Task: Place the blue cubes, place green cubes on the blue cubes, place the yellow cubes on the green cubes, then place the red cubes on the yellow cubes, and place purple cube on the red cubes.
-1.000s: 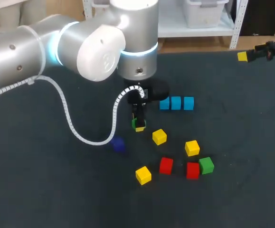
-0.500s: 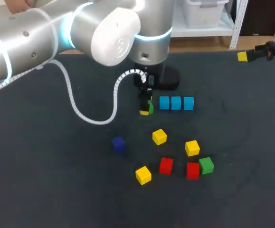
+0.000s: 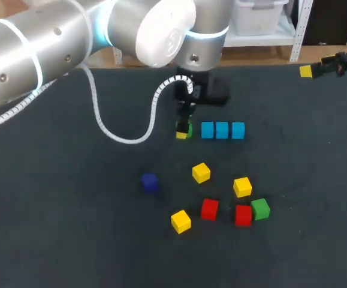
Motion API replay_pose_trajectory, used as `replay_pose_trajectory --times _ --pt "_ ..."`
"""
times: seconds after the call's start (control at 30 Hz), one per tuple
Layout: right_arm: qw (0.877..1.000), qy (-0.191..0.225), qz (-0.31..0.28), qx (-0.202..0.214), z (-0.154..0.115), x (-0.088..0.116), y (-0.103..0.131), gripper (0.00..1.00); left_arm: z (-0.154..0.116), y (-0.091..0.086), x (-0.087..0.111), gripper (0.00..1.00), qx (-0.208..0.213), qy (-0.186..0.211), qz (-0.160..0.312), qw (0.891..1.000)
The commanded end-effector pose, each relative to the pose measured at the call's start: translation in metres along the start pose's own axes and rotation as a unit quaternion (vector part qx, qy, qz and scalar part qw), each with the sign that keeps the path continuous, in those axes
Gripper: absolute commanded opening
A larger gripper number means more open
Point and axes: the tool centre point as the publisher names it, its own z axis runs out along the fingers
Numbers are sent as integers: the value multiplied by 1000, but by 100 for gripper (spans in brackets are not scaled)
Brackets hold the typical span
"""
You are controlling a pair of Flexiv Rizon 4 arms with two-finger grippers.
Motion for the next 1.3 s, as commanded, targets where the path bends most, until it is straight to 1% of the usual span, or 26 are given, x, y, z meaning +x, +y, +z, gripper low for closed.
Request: replay_pose_trajectory --times 0.03,0.1,0.17,0.27,0.3,0.33,0.37,0.43,0.47,0.5,0.7,0.73,0.83,0.93,1.13,1.17,1.23,1.3 --pt "1000 -2 -1 -2 0 0 -1 100 33 2 16 0 25 -13 -24 999" --pt "1000 -2 -1 -2 0 0 -1 100 45 3 20 0 31 -12 -35 999" --pt "1000 -2 -1 -2 0 0 -1 100 53 3 23 0 28 -13 -47 998" --pt "1000 -2 -1 -2 0 0 -1 100 58 3 22 1 22 -15 -57 998" --pt "1000 -2 -1 -2 0 0 -1 100 59 3 22 7 22 -15 -57 998" --pt "1000 -2 -1 -2 0 0 -1 100 59 3 22 24 21 -16 -60 998" --pt "1000 -2 -1 -2 0 0 -1 100 60 3 22 33 20 -17 -61 998" --pt "1000 -2 -1 -2 0 0 -1 100 60 2 22 37 21 -19 -61 998" --pt "1000 -2 -1 -2 0 0 -1 100 60 2 22 43 22 -23 -60 998" --pt "1000 -2 -1 -2 0 0 -1 100 60 2 21 100 22 -25 -61 998" --pt "1000 -2 -1 -2 0 0 -1 100 54 -5 27 100 22 -40 -77 996" --pt "1000 -2 -1 -2 0 0 -1 100 53 -7 28 100 23 -45 -87 995" --pt "1000 -2 -1 -2 0 0 -1 100 54 -13 31 100 34 -76 -115 990" --pt "1000 -2 -1 -2 0 0 -1 100 55 -18 31 100 28 -87 -143 985" --pt "1000 -2 -1 -2 0 0 -1 100 57 -18 32 100 27 -89 -174 980" --pt "1000 -2 -1 -2 0 0 -1 100 58 -17 32 100 28 -95 -182 978" --pt "1000 -2 -1 -2 0 0 -1 100 59 -16 31 100 26 -97 -182 978" --pt "1000 -2 -1 -2 0 0 -1 100 60 -13 29 100 24 -106 -184 977"
